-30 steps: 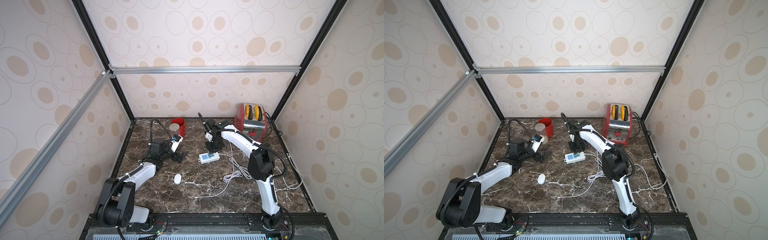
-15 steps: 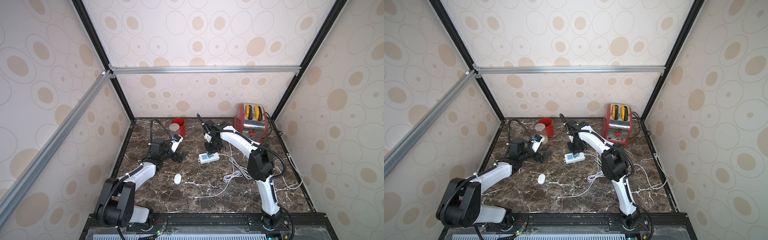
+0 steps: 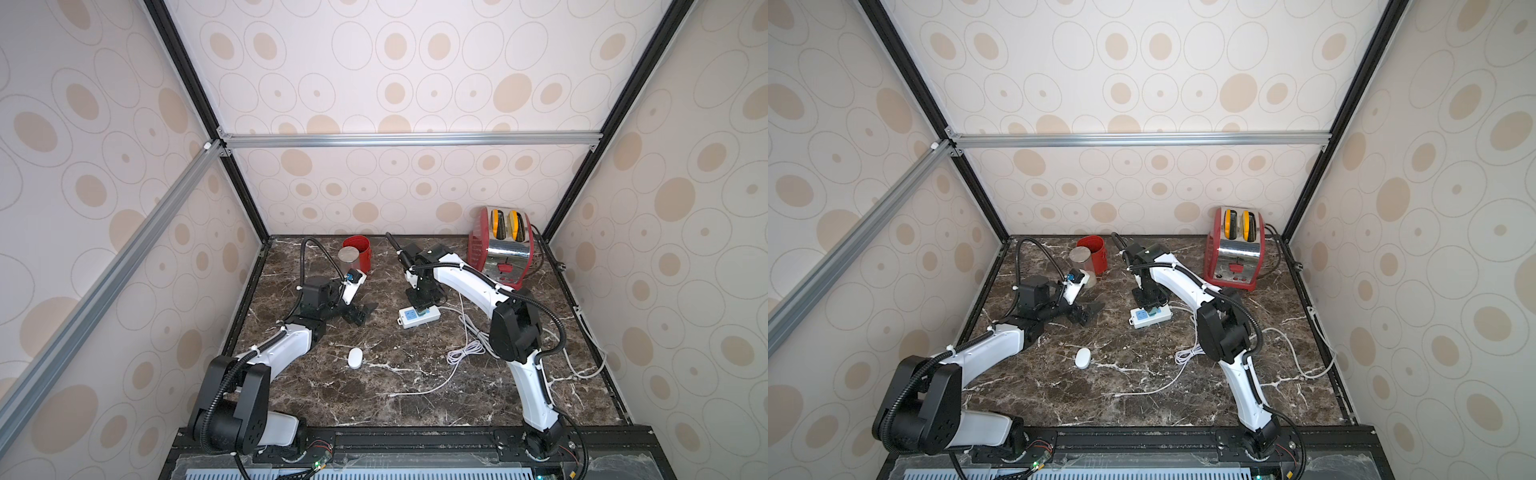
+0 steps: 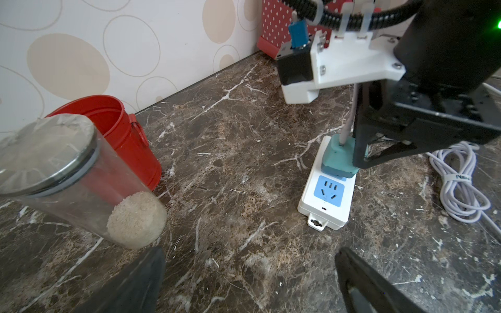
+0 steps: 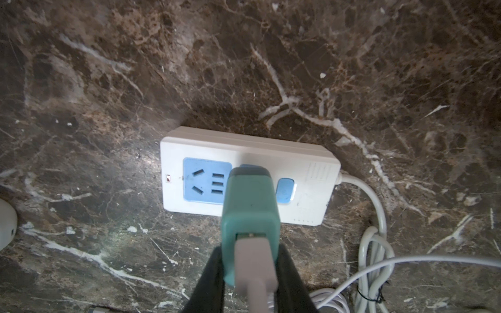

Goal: Charge the bluetooth headset
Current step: Insert the plug into the socket.

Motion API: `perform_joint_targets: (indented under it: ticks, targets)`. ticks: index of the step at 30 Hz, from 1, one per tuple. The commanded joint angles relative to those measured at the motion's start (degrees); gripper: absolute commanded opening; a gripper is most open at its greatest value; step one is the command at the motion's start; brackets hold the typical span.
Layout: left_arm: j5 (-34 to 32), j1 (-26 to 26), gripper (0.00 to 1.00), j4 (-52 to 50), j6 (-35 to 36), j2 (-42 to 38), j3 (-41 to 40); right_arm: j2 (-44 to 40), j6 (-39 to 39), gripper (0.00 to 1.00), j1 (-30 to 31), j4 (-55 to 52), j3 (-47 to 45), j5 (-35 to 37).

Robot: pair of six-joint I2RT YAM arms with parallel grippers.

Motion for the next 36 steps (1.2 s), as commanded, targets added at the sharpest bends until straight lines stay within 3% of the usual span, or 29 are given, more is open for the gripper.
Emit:
perform_joint_targets:
  ticks: [1,5,11,17,21,23,31,36]
  targets:
    - [0.9,0.5,0.99,-1.2,1.5,-0.6,2.5,1.4,0.2,0.00,0.1,-0.7,-5.9,-2.1]
    - [0.9,0.6,0.99,-1.3,1.5,-0.5,2.5,2.4,1.3,0.00,-0.1,0.6,-8.6,-4.9]
    - [1.2,1.0,0.99,-1.2,1.3,0.0,2.5,7.7,1.0,0.00,0.0,-4.0,-5.9,-2.6]
    - [1.5,1.2,0.99,-1.1,1.1,0.3,2.7,15.8,1.0,0.00,-0.1,-12.9,7.3,-1.7]
    - [1.3,1.4,0.99,-0.9,0.7,-0.2,2.7,12.3,1.8,0.01,0.0,-10.4,3.2,0.3]
    - [0.9,1.5,0.99,0.1,-0.3,-1.0,2.5,8.7,2.5,0.10,0.0,-7.3,0.8,0.1]
    - [-2.5,1.4,0.99,0.2,-5.9,-8.4,4.0,-6.4,0.9,0.87,-0.1,6.5,-4.0,-2.7]
    - [-5.7,1.4,0.99,-5.8,-10.5,-14.9,4.7,-20.6,-6.7,0.89,0.3,17.2,-21.4,-7.4]
